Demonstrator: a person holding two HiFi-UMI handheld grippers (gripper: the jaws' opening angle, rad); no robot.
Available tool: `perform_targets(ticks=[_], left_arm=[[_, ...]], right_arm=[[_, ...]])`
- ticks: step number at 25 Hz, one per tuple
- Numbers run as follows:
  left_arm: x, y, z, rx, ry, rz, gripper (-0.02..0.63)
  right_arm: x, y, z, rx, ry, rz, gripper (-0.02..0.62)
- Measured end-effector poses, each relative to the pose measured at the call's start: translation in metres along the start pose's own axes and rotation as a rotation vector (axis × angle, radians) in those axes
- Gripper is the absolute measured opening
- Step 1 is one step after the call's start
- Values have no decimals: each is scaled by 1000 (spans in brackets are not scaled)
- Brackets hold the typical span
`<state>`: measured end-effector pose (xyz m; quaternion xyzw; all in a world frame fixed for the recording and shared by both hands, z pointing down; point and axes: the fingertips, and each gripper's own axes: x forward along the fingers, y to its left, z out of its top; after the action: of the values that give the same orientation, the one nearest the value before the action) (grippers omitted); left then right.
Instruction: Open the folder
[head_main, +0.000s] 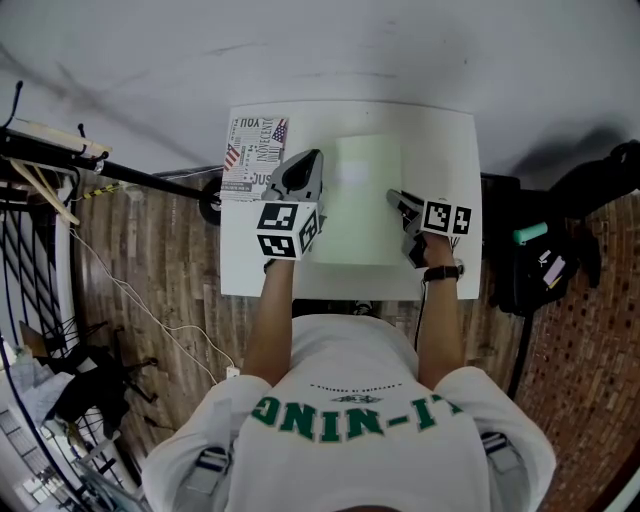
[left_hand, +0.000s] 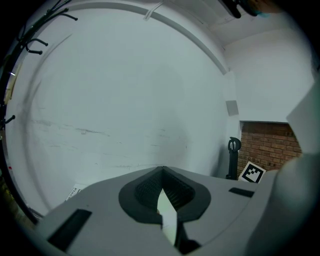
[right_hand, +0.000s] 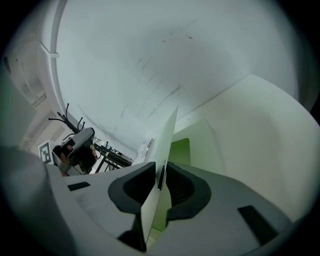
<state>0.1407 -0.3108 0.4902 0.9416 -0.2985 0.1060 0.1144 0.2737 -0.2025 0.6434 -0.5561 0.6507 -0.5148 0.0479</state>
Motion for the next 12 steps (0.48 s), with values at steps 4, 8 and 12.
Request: perform_targets(ticks=[4, 8, 12], left_arm=[[-8, 3, 8, 9, -21, 8, 14], [-17, 7, 16, 9, -45, 19, 14], [-31, 9, 22, 7, -66, 38, 14]], right_arm=[[-2, 19, 3, -22, 2, 18, 74], [-3, 43, 9, -52, -1, 47, 66], [-3, 69, 10, -73, 4, 79, 58]])
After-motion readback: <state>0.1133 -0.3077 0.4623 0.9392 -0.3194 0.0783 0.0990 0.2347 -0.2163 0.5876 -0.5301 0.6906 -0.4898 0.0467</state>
